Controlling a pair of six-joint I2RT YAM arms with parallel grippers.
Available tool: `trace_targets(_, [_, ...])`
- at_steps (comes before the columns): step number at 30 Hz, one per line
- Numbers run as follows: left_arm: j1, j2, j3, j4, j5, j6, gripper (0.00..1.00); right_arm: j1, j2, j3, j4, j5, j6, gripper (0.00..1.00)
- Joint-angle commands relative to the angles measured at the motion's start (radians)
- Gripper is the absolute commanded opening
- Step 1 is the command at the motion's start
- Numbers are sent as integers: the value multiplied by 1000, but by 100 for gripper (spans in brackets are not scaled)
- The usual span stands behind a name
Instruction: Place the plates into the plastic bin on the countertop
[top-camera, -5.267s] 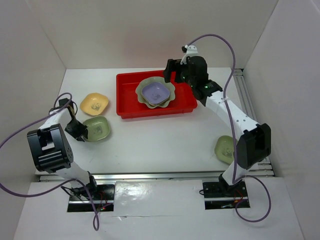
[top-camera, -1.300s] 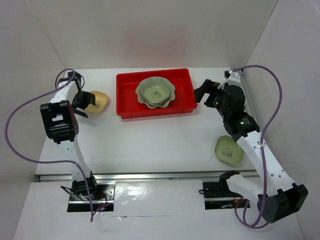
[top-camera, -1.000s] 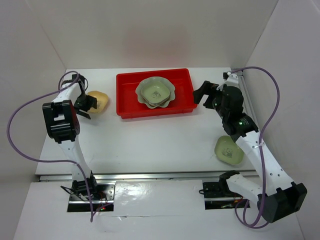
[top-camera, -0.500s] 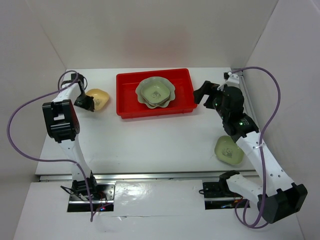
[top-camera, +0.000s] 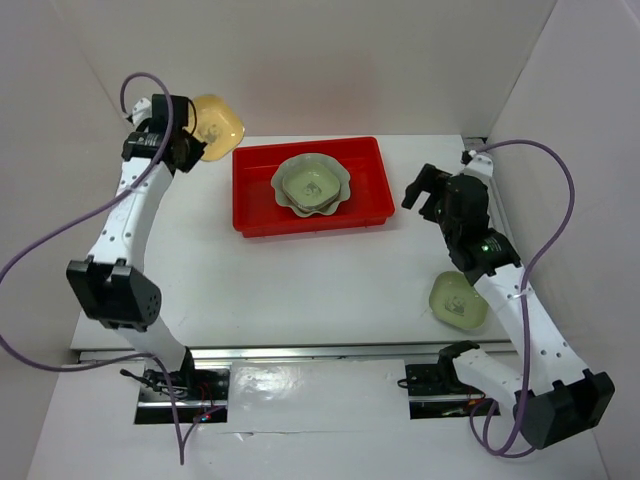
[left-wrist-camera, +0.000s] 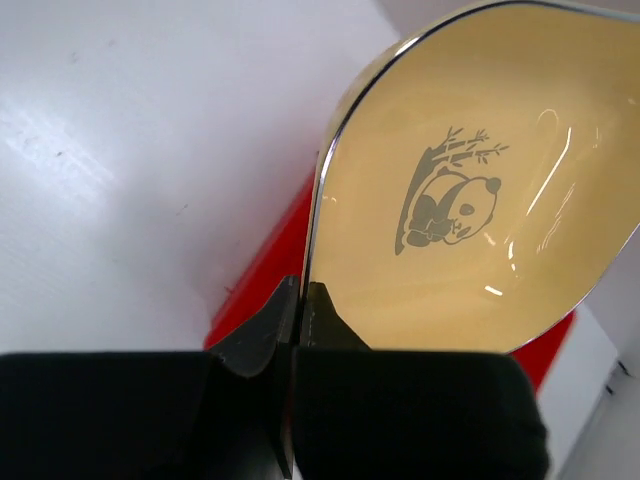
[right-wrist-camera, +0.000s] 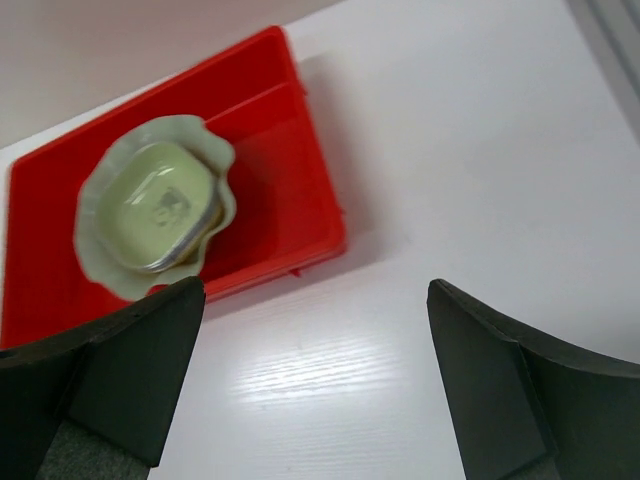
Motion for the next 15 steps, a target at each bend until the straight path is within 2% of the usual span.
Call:
trace_targets(1, [-24, -62, 14, 20, -7, 77, 0, -23, -24, 11, -131, 191, 62, 99])
trace_targets(5, [-67, -88, -56, 114, 189, 90, 0, -24, -61, 53, -263, 371, 153, 99])
trace_targets(7, [-119, -50, -57, 156, 226, 121, 0, -24, -96, 53, -295, 408, 153, 99])
trace_targets(12, [-197, 174, 118, 145, 382, 271, 0, -24, -144, 72, -397, 433, 191, 99])
trace_targets(15, [-225, 326, 277, 113, 412, 369, 0, -24, -190, 61, -421, 422, 181, 99])
